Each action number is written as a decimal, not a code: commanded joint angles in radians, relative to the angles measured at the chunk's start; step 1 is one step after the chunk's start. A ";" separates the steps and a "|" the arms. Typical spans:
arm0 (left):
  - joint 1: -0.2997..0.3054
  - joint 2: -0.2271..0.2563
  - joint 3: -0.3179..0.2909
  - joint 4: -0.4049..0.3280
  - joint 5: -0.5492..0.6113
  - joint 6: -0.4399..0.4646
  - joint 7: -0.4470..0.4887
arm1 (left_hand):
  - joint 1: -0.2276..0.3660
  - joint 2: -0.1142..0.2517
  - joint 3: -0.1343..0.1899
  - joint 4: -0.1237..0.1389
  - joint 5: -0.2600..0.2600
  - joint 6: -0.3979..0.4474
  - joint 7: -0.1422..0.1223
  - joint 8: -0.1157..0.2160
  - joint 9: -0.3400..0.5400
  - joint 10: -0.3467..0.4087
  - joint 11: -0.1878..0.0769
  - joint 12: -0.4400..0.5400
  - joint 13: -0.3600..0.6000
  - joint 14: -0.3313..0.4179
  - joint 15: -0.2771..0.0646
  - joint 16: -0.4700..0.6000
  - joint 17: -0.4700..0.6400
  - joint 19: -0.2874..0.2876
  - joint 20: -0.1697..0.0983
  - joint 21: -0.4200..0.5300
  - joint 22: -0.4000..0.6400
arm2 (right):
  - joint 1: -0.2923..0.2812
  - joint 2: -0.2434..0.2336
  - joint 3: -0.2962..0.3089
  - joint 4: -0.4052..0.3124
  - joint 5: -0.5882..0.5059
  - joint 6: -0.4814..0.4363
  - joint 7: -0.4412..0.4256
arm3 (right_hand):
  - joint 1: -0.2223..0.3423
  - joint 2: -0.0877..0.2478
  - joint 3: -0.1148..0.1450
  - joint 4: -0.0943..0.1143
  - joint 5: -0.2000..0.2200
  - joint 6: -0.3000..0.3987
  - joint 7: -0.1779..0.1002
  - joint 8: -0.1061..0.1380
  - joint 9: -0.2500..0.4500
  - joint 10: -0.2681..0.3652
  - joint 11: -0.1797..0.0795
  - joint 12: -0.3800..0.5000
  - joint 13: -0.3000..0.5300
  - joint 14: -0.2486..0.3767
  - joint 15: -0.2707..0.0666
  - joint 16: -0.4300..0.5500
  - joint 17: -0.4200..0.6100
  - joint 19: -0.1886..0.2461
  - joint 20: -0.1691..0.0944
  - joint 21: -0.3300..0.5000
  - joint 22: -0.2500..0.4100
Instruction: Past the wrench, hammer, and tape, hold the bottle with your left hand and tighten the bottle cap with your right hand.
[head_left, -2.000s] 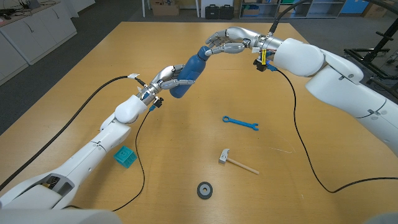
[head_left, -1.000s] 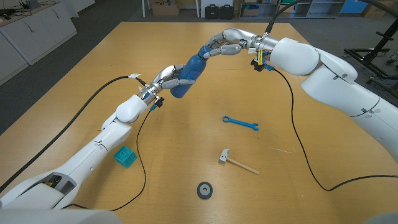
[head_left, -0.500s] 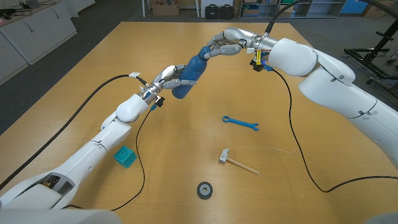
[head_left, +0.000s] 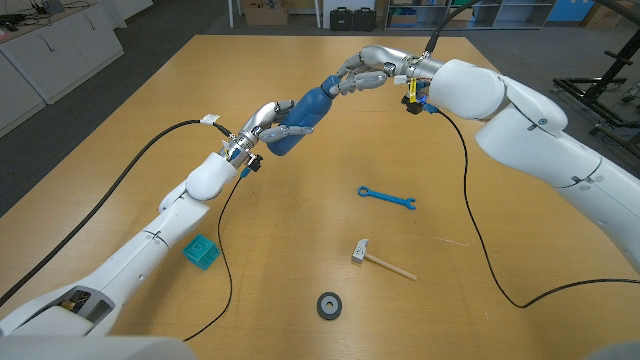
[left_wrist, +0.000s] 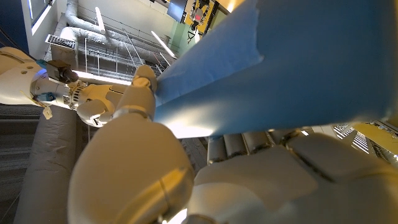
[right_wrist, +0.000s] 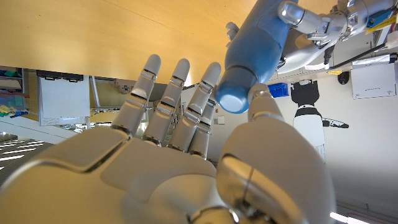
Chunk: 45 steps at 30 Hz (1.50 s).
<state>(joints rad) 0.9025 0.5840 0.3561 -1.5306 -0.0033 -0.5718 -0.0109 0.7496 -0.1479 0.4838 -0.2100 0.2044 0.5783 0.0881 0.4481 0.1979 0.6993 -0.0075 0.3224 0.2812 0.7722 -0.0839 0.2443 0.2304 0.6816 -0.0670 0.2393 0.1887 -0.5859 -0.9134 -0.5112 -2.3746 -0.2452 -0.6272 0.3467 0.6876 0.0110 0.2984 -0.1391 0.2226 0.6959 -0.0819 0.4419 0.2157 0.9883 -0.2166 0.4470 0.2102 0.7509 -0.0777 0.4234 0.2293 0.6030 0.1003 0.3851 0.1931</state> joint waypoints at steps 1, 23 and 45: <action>0.010 0.016 -0.005 -0.023 0.026 0.025 0.029 | 0.166 0.168 0.043 0.035 0.008 0.204 -0.198 0.007 0.002 0.141 -0.140 0.002 0.005 0.011 -0.153 0.003 0.002 0.010 -0.136 0.007 0.004 | 0.001 0.013 0.024 0.011 0.065 -0.009 0.015 | 0.005 0.029 -0.010 0.009 -0.008 0.174 -0.131 0.024 0.002 0.062 -0.003 0.023 0.025 0.035 -0.086 0.023 0.014 0.009 -0.007 0.006 0.006; 0.057 0.036 -0.029 -0.104 0.237 0.048 0.205 | 0.171 0.169 0.041 0.037 0.008 0.205 -0.200 0.005 0.002 0.142 -0.144 -0.001 0.011 0.013 -0.153 0.000 0.004 0.007 -0.136 0.005 0.004 | 0.074 0.018 -0.017 0.011 0.177 -0.157 0.033 | -0.049 0.025 -0.050 0.036 -0.027 0.187 -0.085 0.031 0.004 0.071 0.007 0.027 0.059 0.056 -0.046 0.039 0.036 0.036 0.027 0.015 0.007; 0.070 0.045 -0.030 -0.115 0.248 0.062 0.241 | 0.173 0.172 0.039 0.039 0.008 0.210 -0.202 0.006 0.003 0.148 -0.146 -0.001 0.016 0.016 -0.153 -0.001 0.006 0.005 -0.136 0.004 0.004 | 0.139 0.008 -0.067 -0.018 0.252 -0.296 0.011 | -0.226 0.039 -0.158 0.114 -0.046 0.547 0.001 0.226 0.061 0.445 0.020 0.261 0.243 0.313 -0.097 0.131 0.045 0.198 -0.038 0.067 0.004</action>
<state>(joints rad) 0.9666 0.6251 0.3271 -1.6430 0.2375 -0.5174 0.2122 0.7564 -0.1548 0.4835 -0.2099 0.2060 0.5754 0.0855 0.4480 0.1976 0.7133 -0.0255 0.3214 0.2951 0.7810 -0.0857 0.2439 0.2352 0.6815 -0.0670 0.2393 0.1885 -0.4660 -0.8977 -0.5679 -2.3775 -0.0315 -0.8727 0.3800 0.4831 0.0511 0.1527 -0.0349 0.1801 1.2228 -0.0911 0.6489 0.2634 1.4112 -0.1966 0.6689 0.4249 1.0382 -0.1643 0.5436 0.2700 0.7758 0.0675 0.4413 0.1952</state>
